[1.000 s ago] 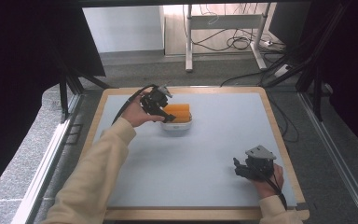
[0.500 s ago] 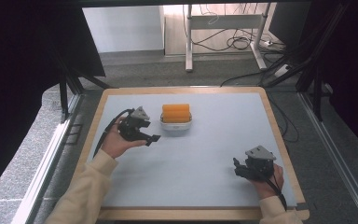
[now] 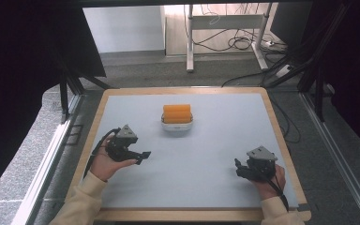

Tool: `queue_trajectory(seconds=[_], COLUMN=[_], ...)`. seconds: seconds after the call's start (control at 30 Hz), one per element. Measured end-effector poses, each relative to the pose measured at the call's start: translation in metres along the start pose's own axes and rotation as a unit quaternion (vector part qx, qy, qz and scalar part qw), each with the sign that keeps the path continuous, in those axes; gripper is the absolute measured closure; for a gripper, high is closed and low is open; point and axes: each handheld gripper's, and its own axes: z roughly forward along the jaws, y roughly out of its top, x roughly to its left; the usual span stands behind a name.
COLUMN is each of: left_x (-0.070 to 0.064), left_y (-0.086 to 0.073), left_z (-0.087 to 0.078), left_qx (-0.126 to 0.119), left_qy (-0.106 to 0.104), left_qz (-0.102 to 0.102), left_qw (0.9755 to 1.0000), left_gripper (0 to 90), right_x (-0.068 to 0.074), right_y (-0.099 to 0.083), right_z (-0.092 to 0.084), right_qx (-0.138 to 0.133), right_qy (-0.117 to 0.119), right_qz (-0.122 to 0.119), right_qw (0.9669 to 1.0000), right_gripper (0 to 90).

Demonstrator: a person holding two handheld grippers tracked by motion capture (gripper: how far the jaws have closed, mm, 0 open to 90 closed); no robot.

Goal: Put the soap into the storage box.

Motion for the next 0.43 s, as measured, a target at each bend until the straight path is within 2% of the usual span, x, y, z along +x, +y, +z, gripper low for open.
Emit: queue_trajectory(seconds=[0.03, 0.27, 0.43], left_x=[-0.0001, 0.0032, 0.0089], left_y=[-0.0015, 0.0008, -0.0001], left_z=[-0.0003, -0.0071, -0.0096], left_qx=[-0.001, -0.012, -0.012], left_qy=[0.005, 0.005, 0.007], left_qz=[-0.002, -0.012, -0.016], left_qw=[1.0, 0.9998, 0.9998], left_gripper=[19.4, 18.8, 18.4], right_x=[0.0002, -0.0023, -0.006], right_y=[0.0001, -0.0011, -0.001], right_z=[0.0001, 0.0012, 0.0005], right_qx=[0.0, -0.003, -0.021], right_qy=[0.001, -0.001, 0.001], right_qz=[0.0, 0.0, 0.005], right_qw=[1.0, 1.0, 0.9998], right_gripper=[15.6, 15.6, 15.8])
